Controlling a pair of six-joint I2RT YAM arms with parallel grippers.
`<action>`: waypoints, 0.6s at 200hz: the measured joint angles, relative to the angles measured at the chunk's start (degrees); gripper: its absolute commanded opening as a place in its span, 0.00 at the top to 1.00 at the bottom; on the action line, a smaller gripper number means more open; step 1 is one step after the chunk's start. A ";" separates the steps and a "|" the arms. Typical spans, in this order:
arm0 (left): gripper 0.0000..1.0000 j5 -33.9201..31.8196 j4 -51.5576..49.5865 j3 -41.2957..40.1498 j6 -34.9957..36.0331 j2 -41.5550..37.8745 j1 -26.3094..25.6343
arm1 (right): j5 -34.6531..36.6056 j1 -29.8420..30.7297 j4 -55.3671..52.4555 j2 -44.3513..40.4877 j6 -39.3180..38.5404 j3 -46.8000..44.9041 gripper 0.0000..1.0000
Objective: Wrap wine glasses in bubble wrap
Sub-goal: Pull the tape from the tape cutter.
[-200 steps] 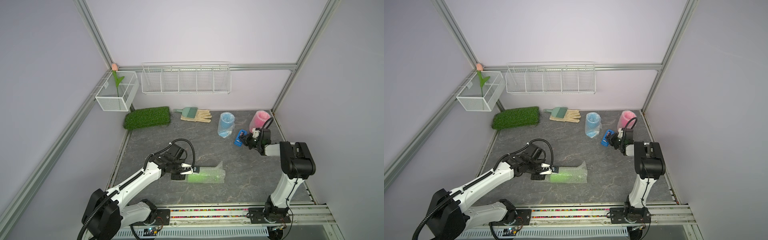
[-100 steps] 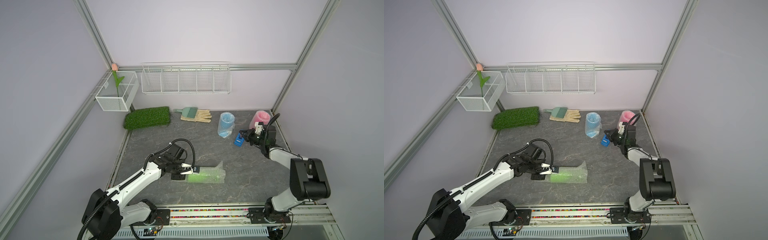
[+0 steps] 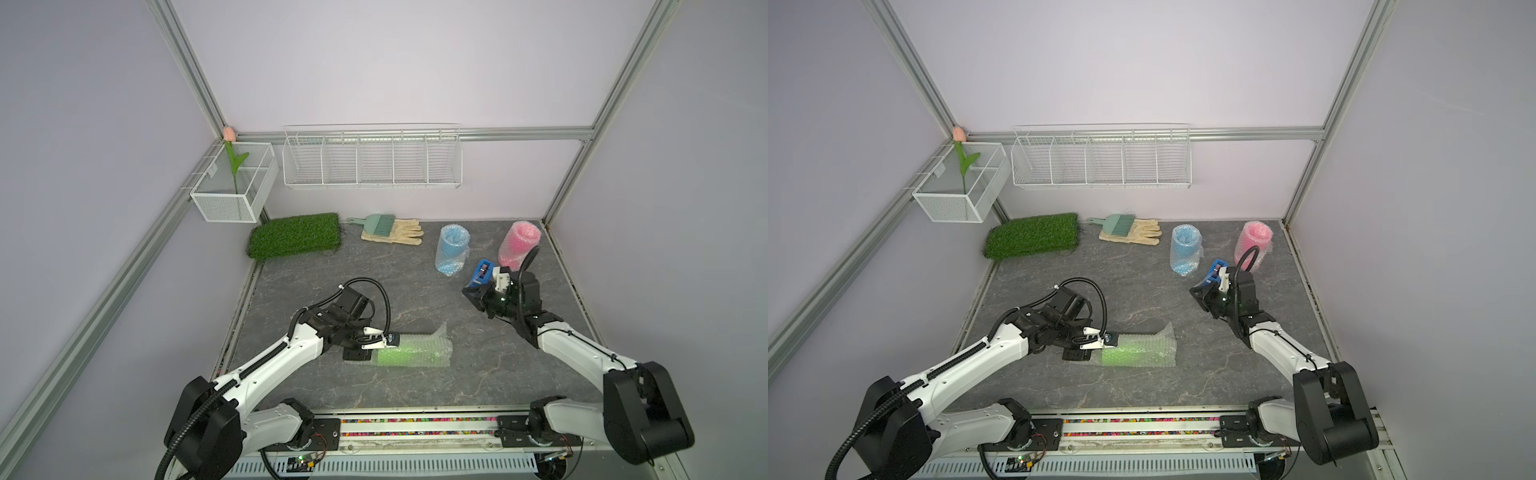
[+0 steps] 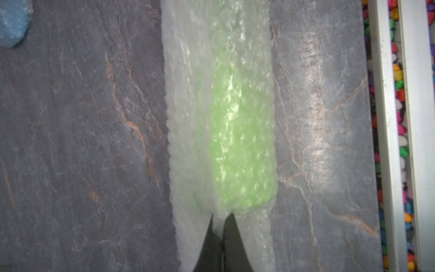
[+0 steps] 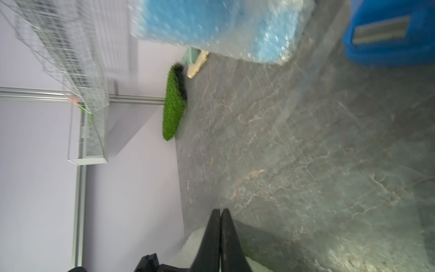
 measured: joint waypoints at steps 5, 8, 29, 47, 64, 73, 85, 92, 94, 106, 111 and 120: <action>0.96 0.09 -0.02 0.00 0.02 0.07 0.00 | 0.07 0.39 0.50 0.83 0.33 -0.66 0.93; 0.95 0.11 -0.02 0.00 0.04 0.07 0.00 | 0.02 0.68 0.87 1.51 0.66 -1.05 0.93; 0.95 0.15 -0.02 0.00 0.11 0.09 0.00 | 0.87 2.23 3.65 5.38 2.12 -3.19 0.93; 0.96 0.20 -0.02 0.00 0.11 0.11 0.00 | 1.81 3.76 6.01 7.39 3.45 -4.72 0.83; 0.96 0.39 -0.02 0.00 0.11 0.11 0.00 | 2.38 5.73 7.13 7.74 4.20 -6.16 0.74; 0.96 0.55 -0.04 0.00 0.13 0.11 0.00 | 2.97 6.99 7.26 7.61 4.92 -6.73 0.71; 0.96 0.59 -0.02 0.00 0.11 0.11 0.00 | 3.48 8.79 6.86 6.93 5.35 -7.19 0.66; 0.96 0.61 -0.02 0.00 0.11 0.11 0.00 | 3.93 9.79 6.29 5.99 5.75 -7.30 0.63; 0.96 0.61 -0.02 0.00 0.11 0.11 0.00 | 4.13 10.05 5.99 5.57 6.01 -7.32 0.62; 0.96 0.66 -0.04 0.00 0.11 0.11 0.00 | 4.55 11.26 4.57 2.84 6.21 -7.32 0.59; 0.96 0.70 -0.02 0.00 0.11 0.11 0.00 | 4.72 11.56 3.61 1.36 6.23 -7.21 0.57; 0.96 0.76 -0.02 0.00 0.11 0.11 0.00 | 5.05 11.72 1.33 -1.51 6.14 -6.75 0.54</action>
